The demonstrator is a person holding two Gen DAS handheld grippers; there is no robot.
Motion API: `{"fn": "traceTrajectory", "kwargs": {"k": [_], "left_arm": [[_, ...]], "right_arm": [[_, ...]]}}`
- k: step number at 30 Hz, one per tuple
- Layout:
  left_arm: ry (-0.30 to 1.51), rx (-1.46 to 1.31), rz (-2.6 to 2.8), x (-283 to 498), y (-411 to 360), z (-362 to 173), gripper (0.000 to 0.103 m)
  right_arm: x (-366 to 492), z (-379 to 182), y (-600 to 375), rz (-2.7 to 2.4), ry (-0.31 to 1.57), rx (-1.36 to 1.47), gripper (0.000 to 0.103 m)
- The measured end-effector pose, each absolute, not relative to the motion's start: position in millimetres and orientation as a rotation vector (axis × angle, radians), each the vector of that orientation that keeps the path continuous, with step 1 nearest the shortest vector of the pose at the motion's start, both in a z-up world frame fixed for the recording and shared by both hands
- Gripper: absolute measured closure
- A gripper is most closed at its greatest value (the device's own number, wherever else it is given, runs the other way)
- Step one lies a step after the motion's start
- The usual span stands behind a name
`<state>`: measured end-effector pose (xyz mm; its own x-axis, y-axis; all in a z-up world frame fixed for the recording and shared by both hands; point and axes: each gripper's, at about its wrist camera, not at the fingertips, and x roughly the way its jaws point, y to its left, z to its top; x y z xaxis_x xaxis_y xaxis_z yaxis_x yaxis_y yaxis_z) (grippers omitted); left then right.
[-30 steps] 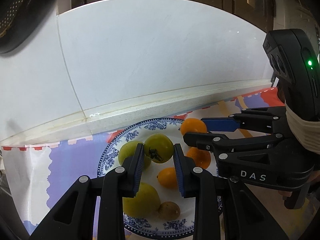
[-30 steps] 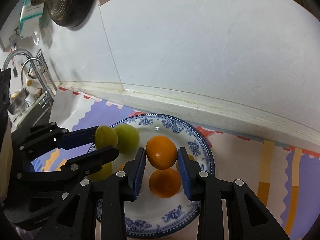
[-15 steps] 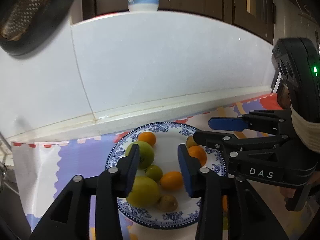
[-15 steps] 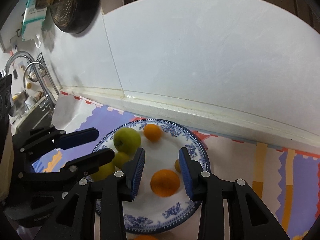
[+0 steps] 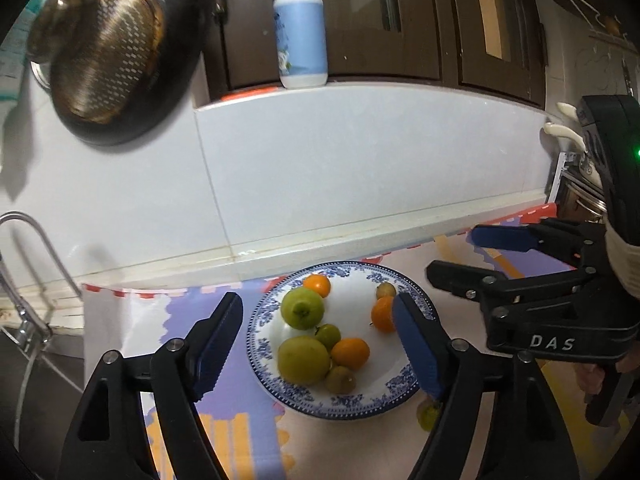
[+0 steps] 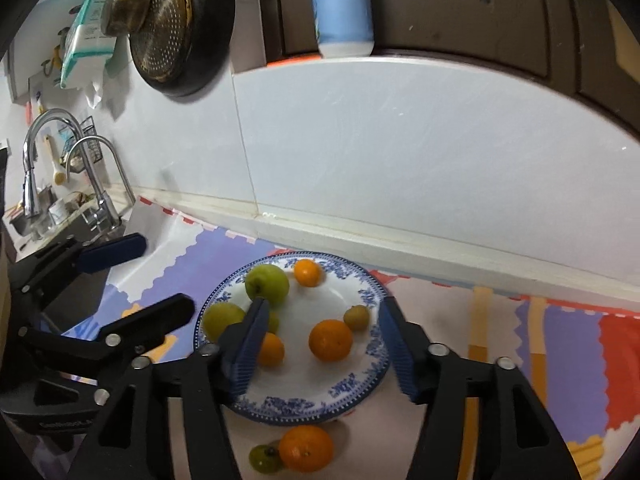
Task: Organize fruits
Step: 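Lift both tools off the plate toward the last two fruits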
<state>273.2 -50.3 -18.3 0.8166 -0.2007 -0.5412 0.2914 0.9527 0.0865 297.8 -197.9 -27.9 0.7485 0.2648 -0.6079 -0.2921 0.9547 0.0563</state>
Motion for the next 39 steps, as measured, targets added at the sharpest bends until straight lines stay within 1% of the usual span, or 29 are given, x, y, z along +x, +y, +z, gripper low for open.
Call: {"fn": "traceTrajectory", "kwargs": {"k": [2, 5, 9, 11, 13, 16, 24, 39], "left_arm": [[0.544, 0.151, -0.248, 264.2, -48.1, -15.0, 0.026], [0.526, 0.148, -0.223, 251.8, -46.4, -13.8, 0.026], [0.529, 0.168, -0.206, 236.4, -47.0, -17.5, 0.024], [0.541, 0.172, -0.211, 229.5, -48.7, -19.9, 0.024], [0.547, 0.173, -0.221, 223.4, -51.4, -22.6, 0.020], [0.550, 0.202, -0.246, 213.9, -58.4, -27.9, 0.019], [0.568, 0.240, -0.300, 197.8, -73.5, -42.8, 0.019], [0.667, 0.290, -0.374, 205.6, -91.6, -84.0, 0.020]], "right_arm": [[290.5, -24.1, -200.3, 0.280, 0.642, -0.048, 0.035], [276.4, -20.4, -202.4, 0.260, 0.618, -0.052, 0.034], [259.9, -17.9, -206.9, 0.234, 0.596, -0.057, 0.028], [253.3, -18.4, -208.3, 0.230, 0.597, -0.069, 0.028], [247.6, -20.4, -210.8, 0.238, 0.611, -0.075, 0.028], [240.6, -23.2, -212.9, 0.259, 0.626, -0.084, 0.028], [227.3, -36.0, -211.5, 0.322, 0.673, -0.198, 0.028], [233.3, -74.5, -206.2, 0.435, 0.773, -0.340, 0.028]]}}
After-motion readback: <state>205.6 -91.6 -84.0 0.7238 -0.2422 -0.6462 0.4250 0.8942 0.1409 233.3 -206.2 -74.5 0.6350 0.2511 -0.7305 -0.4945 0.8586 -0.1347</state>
